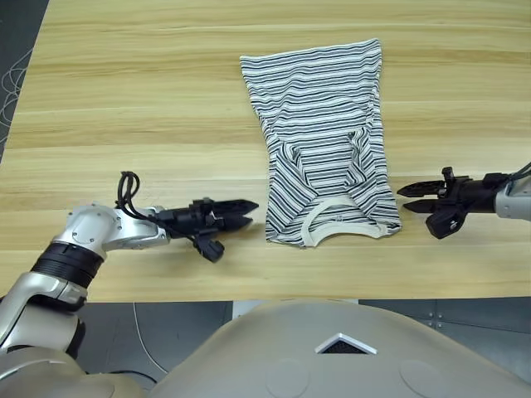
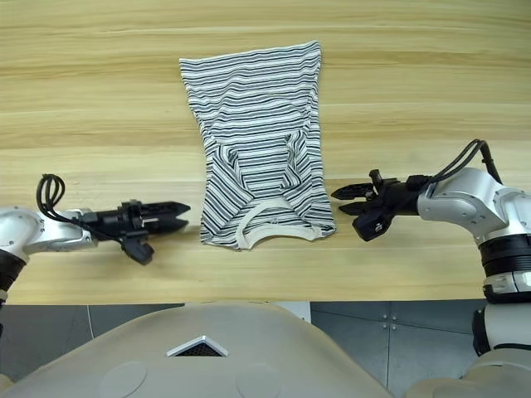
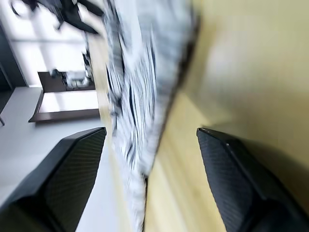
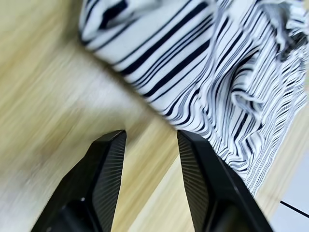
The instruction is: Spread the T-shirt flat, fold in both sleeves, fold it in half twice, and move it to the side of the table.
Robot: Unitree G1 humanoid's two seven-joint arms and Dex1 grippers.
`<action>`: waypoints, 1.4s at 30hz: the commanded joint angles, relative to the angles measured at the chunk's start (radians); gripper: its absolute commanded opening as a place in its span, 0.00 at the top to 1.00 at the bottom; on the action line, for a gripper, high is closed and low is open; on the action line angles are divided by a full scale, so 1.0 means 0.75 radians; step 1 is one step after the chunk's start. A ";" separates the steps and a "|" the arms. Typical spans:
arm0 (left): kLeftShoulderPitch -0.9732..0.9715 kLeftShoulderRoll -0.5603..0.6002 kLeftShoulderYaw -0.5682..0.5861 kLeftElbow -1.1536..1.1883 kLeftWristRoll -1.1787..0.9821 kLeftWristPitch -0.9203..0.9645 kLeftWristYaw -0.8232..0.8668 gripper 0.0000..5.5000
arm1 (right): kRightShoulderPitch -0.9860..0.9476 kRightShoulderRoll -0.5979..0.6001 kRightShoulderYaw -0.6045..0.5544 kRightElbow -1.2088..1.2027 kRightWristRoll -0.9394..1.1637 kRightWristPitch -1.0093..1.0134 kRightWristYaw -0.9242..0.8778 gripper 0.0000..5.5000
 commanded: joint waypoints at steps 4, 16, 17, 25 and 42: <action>0.091 0.075 0.025 -0.200 -0.199 -0.001 -0.289 0.36 | 0.027 0.026 0.107 -0.039 0.074 0.025 -0.004 0.65; 0.063 -0.033 0.030 -0.226 -0.200 0.065 -0.469 0.36 | 0.037 0.042 0.186 -0.049 0.084 0.047 -0.058 0.65; 0.065 -0.034 0.028 -0.230 -0.203 0.060 -0.476 0.36 | 0.037 0.042 0.190 -0.057 0.092 0.050 -0.058 0.65; 0.042 -0.032 0.033 -0.241 -0.146 0.036 -0.490 0.36 | 0.027 0.038 0.218 -0.071 0.124 0.074 -0.058 0.65; 0.062 0.001 0.081 -0.246 -0.247 0.060 -0.568 0.36 | 0.011 0.041 0.234 -0.059 0.104 0.104 -0.058 0.65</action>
